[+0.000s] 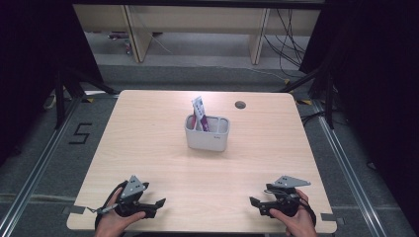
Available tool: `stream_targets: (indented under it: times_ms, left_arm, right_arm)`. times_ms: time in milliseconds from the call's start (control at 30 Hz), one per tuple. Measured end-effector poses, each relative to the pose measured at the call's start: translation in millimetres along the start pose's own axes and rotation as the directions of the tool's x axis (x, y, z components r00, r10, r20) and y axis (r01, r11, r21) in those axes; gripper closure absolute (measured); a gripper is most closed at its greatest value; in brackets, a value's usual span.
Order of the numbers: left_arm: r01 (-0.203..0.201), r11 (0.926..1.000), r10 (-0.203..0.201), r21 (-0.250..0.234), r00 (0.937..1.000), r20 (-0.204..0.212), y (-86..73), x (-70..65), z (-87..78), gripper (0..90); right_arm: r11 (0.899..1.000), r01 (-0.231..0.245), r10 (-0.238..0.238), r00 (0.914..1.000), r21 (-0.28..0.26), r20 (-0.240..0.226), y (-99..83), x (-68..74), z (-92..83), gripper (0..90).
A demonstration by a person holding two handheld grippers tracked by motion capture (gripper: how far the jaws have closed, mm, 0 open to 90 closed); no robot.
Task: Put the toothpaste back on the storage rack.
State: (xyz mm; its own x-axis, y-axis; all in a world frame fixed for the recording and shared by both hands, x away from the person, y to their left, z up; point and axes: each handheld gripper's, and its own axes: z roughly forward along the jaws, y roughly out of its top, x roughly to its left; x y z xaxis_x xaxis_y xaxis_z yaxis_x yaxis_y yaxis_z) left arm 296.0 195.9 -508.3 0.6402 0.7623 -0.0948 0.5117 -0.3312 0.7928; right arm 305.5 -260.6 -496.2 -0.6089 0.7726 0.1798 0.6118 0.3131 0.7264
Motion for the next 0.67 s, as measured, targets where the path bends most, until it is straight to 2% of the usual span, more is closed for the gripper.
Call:
stream_targets:
  times_ms: [67,100,133,167,200,267,300,333,367,400,433,467,533,567,600,633,667]
  left_arm:
    - [0.000,1.0000,0.000,0.003,1.0000,0.000,0.5,0.4,-1.1,15.7]
    - [-0.012,0.9998,0.012,0.019,0.9999,-0.002,0.8,1.8,-2.2,15.7]
    - [0.001,1.0000,-0.001,0.001,1.0000,0.000,0.1,1.3,-0.3,15.7]
    - [-0.003,0.9999,0.003,0.010,1.0000,0.002,-0.1,1.5,-0.6,15.7]
    - [-0.013,0.9998,0.013,0.015,0.9999,0.004,-0.1,2.0,-1.3,15.7]
    - [-0.011,0.9998,0.011,0.015,0.9999,0.002,0.4,1.8,-1.1,15.7]
    - [-0.004,0.9999,0.004,0.014,1.0000,0.001,0.5,1.4,-0.5,15.7]
    - [-0.002,1.0000,0.002,0.006,1.0000,0.003,-0.1,1.2,-0.2,15.7]
    - [-0.010,0.9998,0.010,0.015,0.9999,0.004,-0.1,1.8,-1.1,15.7]
    - [0.007,1.0000,-0.007,0.002,1.0000,0.006,-0.2,1.1,-0.3,15.7]
    - [0.012,0.9999,-0.012,-0.001,0.9999,-0.001,-0.1,0.9,0.4,15.7]
    - [0.012,0.9999,-0.012,0.004,0.9999,-0.002,0.2,1.1,0.1,15.7]
    - [0.008,1.0000,-0.008,-0.002,1.0000,-0.002,-0.2,1.2,0.2,15.7]
    - [0.000,1.0000,0.000,0.002,1.0000,0.001,0.5,1.5,-1.0,15.7]
    - [0.001,1.0000,-0.001,0.000,1.0000,-0.006,1.0,1.2,-1.7,15.7]
    - [-0.001,1.0000,0.001,-0.004,1.0000,-0.006,1.2,2.3,-1.8,15.7]
    - [-0.015,0.9999,0.015,0.009,0.9999,-0.006,1.5,3.8,-2.5,15.7]
  right_arm:
    - [0.999,-0.040,0.040,0.9991,0.002,-0.013,-1.9,3.1,-0.5,16.4]
    - [1.000,-0.021,0.021,0.9998,0.010,-0.008,-1.7,1.6,-1.6,16.4]
    - [1.000,-0.004,0.004,0.9998,0.005,0.017,-2.2,1.0,-1.9,16.4]
    - [0.999,-0.031,0.031,0.9995,0.012,-0.003,-3.0,2.7,-2.2,16.4]
    - [1.000,-0.007,0.007,1.0000,0.007,0.004,-3.6,0.9,-1.8,16.4]
    - [1.000,0.001,-0.001,0.9999,0.004,0.010,-4.1,1.8,-2.7,16.4]
    - [0.999,-0.030,0.030,0.9994,0.022,-0.017,-4.4,2.5,-2.6,16.4]
    - [1.000,-0.011,0.011,0.9997,0.020,-0.022,-4.6,1.6,-2.8,16.4]
    - [0.999,-0.046,0.046,0.9989,0.016,0.001,-6.2,5.7,-3.2,16.4]
    - [0.998,-0.053,0.053,0.9986,0.031,-0.001,-6.3,6.4,-4.2,16.4]
    - [1.000,-0.012,0.012,0.9999,0.006,-0.003,-6.8,3.9,-2.2,16.4]
    - [1.000,0.005,-0.005,1.0000,0.011,0.007,-6.6,3.1,-2.5,16.4]
    - [1.000,0.005,-0.005,1.0000,0.019,0.008,-6.9,3.8,-2.0,16.4]
    - [1.000,-0.001,0.001,1.0000,0.018,-0.006,-7.2,4.0,-1.0,16.4]
    - [0.999,-0.041,0.041,0.9992,0.026,0.002,-8.2,7.6,-1.5,16.4]
    - [0.999,-0.033,0.033,0.9994,0.025,-0.003,-8.3,7.2,-1.2,16.4]
    - [1.000,0.007,-0.007,1.0000,0.017,0.000,-8.3,3.8,0.0,16.3]
